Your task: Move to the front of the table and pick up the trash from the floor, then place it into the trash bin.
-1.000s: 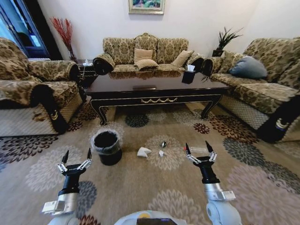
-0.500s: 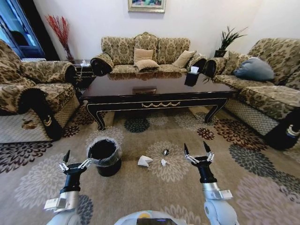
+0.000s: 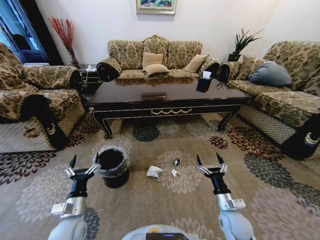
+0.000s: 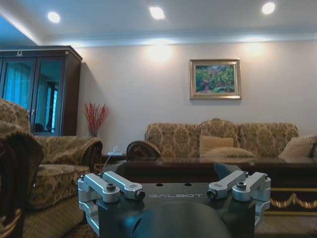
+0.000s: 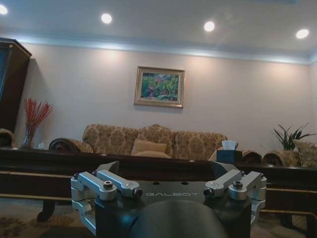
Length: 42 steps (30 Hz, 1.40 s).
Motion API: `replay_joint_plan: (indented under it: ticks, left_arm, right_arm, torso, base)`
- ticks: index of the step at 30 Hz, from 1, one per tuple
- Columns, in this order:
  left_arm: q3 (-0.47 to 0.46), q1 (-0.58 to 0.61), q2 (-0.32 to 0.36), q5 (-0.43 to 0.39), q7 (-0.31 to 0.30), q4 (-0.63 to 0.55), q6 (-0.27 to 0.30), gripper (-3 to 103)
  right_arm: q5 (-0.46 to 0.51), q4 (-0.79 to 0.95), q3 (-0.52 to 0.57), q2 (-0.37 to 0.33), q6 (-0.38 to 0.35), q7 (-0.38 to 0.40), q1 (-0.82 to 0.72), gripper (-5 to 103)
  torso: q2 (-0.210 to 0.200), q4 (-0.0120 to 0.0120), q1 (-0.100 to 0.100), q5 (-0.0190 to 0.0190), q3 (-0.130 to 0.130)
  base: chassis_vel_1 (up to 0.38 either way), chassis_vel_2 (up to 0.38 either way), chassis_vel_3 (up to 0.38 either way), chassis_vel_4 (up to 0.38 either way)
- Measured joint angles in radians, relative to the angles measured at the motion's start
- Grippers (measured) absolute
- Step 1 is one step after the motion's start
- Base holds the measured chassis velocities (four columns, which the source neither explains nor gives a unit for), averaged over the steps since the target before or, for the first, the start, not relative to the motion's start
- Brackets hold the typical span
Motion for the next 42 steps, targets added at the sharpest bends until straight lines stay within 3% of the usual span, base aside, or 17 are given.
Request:
replay_joint_plan:
  ticks: [3, 4, 5, 9, 11, 13, 15, 18, 19, 23, 28, 42]
  left_arm:
    - [-0.007, -0.045, 0.015, -0.033, -0.038, -0.028, 0.073, 100]
    - [-0.007, -0.067, 0.023, -0.038, -0.074, -0.031, 0.123, 100]
    - [-0.007, -0.067, 0.023, -0.038, -0.074, -0.031, 0.123, 100]
    - [0.004, -0.154, 0.056, -0.067, -0.310, -0.029, 0.426, 100]
    - [0.005, -0.162, 0.059, -0.076, -0.325, -0.028, 0.447, 100]
    - [0.002, -0.212, 0.092, -0.127, -0.377, 0.001, 0.549, 100]
    - [0.001, -0.226, 0.105, -0.145, -0.383, 0.012, 0.581, 100]
    - [-0.011, -0.293, 0.147, -0.257, -0.396, 0.050, 0.769, 100]
    - [-0.011, -0.293, 0.147, -0.257, -0.396, 0.050, 0.769, 100]
    - [-0.013, -0.396, 0.168, -0.442, -0.411, 0.132, 0.959, 100]
    - [0.005, -0.455, 0.159, -0.554, -0.414, 0.226, 0.984, 100]
    - [0.009, -0.433, 0.138, -0.528, -0.431, 0.321, 0.974, 100]
  right_arm:
    - [-0.008, -0.013, -0.006, 0.004, 0.023, 0.012, 0.020, 100]
    - [-0.009, -0.017, -0.007, 0.005, 0.033, 0.014, 0.027, 100]
    - [-0.009, -0.017, -0.007, 0.005, 0.033, 0.014, 0.027, 100]
    - [-0.010, -0.025, -0.010, 0.005, 0.044, 0.017, 0.036, 100]
    - [-0.010, -0.027, -0.010, 0.006, 0.044, 0.019, 0.037, 100]
    - [-0.017, -0.039, -0.011, 0.011, 0.047, 0.050, 0.041, 100]
    - [-0.019, -0.043, -0.010, 0.011, 0.050, 0.056, 0.043, 100]
    - [-0.026, -0.055, -0.011, 0.012, 0.053, 0.065, 0.044, 100]
    - [-0.026, -0.055, -0.011, 0.012, 0.053, 0.065, 0.044, 100]
    - [-0.039, -0.063, -0.012, 0.014, 0.051, 0.071, 0.051, 100]
    - [-0.049, -0.070, -0.007, 0.007, 0.043, 0.085, 0.047, 100]
    - [-0.062, -0.092, -0.006, 0.010, 0.036, 0.086, 0.039, 100]
  torso:
    - [0.000, 0.0000, 0.000, 0.0000, 0.000]
    - [0.000, 0.0001, 0.001, 0.0001, 0.000]
    - [0.000, 0.0001, 0.001, 0.0001, 0.000]
    - [0.000, 0.0000, 0.001, -0.0004, 0.000]
    - [0.000, -0.0001, 0.001, -0.0003, 0.000]
    - [0.000, -0.0001, 0.000, -0.0001, 0.000]
    - [0.000, -0.0001, 0.000, -0.0001, 0.000]
    - [0.000, -0.0001, 0.000, -0.0001, 0.000]
    - [0.000, -0.0001, 0.000, -0.0001, 0.000]
    - [0.000, -0.0001, 0.000, -0.0001, 0.000]
    - [0.000, -0.0001, 0.000, -0.0002, 0.000]
    - [0.000, 0.0000, 0.000, 0.0000, 0.000]
  base:
    - [-0.092, 0.084, 0.094, -0.080]
    - [-0.065, 0.049, 0.064, -0.076]
    - [-0.065, 0.049, 0.064, -0.076]
    - [-0.021, 0.026, 0.022, -0.016]
    - [0.000, 0.000, 0.000, 0.000]
    - [0.000, 0.000, 0.000, 0.000]
    - [0.000, 0.000, 0.000, 0.000]
    - [0.000, 0.000, 0.000, 0.000]
    - [0.000, 0.000, 0.000, 0.000]
    - [0.000, 0.000, 0.000, 0.000]
    - [0.000, 0.000, 0.000, 0.000]
    - [0.000, 0.000, 0.000, 0.000]
